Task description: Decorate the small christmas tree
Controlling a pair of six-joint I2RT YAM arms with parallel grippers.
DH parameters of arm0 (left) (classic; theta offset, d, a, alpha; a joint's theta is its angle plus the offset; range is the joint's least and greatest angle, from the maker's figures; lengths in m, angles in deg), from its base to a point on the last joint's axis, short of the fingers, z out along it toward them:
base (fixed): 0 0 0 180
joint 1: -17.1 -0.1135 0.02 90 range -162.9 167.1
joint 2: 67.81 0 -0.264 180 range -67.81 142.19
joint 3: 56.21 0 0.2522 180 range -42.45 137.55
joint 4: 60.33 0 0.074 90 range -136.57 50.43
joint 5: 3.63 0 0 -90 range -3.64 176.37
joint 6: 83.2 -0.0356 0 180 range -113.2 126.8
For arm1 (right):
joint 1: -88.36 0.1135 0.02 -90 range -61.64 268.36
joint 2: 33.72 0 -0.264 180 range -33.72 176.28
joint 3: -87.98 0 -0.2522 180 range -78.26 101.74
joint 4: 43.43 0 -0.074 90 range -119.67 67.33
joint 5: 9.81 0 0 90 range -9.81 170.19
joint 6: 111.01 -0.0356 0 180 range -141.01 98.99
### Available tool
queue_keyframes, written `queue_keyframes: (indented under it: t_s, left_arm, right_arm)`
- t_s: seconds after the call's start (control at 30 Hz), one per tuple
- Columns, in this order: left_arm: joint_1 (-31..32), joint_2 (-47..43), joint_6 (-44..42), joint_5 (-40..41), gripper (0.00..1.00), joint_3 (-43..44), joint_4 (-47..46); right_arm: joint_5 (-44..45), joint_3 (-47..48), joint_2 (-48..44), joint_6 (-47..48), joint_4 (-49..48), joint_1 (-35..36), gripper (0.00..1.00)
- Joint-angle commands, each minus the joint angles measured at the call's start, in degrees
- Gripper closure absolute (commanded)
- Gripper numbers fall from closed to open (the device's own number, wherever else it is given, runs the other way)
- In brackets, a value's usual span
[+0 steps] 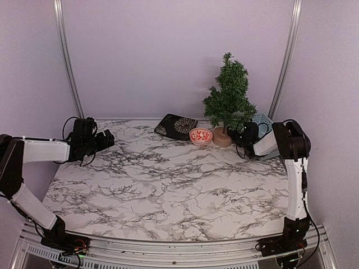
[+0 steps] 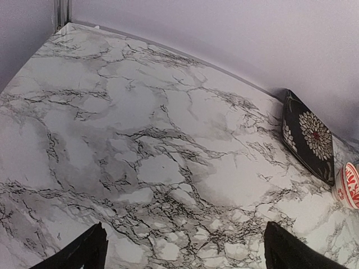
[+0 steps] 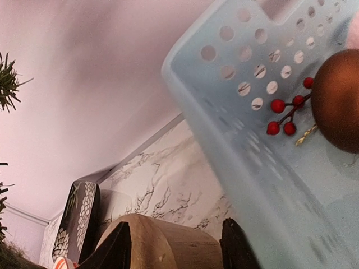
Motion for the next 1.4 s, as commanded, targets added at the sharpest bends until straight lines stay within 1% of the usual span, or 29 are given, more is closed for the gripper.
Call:
queue_keyframes:
  t_s: [0.0,0.13,0.33,0.53,0.57,0.77,1.07,1.37]
  left_arm:
    - [0.15,0.90,-0.62,0.72,0.01,1.22,-1.18]
    - [0.18,0.94,-0.72,1.07,0.01,1.16,-1.18]
    - [0.17,0.93,-0.55,1.00,0.01,1.12,-1.18]
    - [0.14,0.73,-0.34,0.57,0.01,1.04,-1.18]
    - [0.15,0.71,-0.30,0.48,0.01,1.05,-1.17]
    - [0.18,0.38,-0.21,0.28,0.01,1.04,-1.18]
    - [0.18,0.45,0.13,-0.56,0.01,1.21,-1.18]
    - [0.18,0.41,0.32,-1.64,0.01,1.21,-1.27]
  right_arm:
    - [-6.08,4.62,3.75,1.19,1.00,-1.65,0.47]
    - [-11.47,6.14,5.87,0.80,0.91,-2.22,0.53]
    - [-17.08,4.02,5.52,1.13,0.44,-2.29,0.58]
    - [-20.80,1.31,4.04,3.93,0.80,-1.91,0.60]
    - [-21.42,0.88,3.75,4.16,0.88,-1.92,0.63]
    - [-24.56,-2.41,1.24,6.36,2.16,-1.93,0.70]
    - [-28.70,-11.08,-3.83,9.04,2.14,-1.53,0.71]
    - [-31.81,-19.03,-7.20,9.90,-0.19,1.69,0.72]
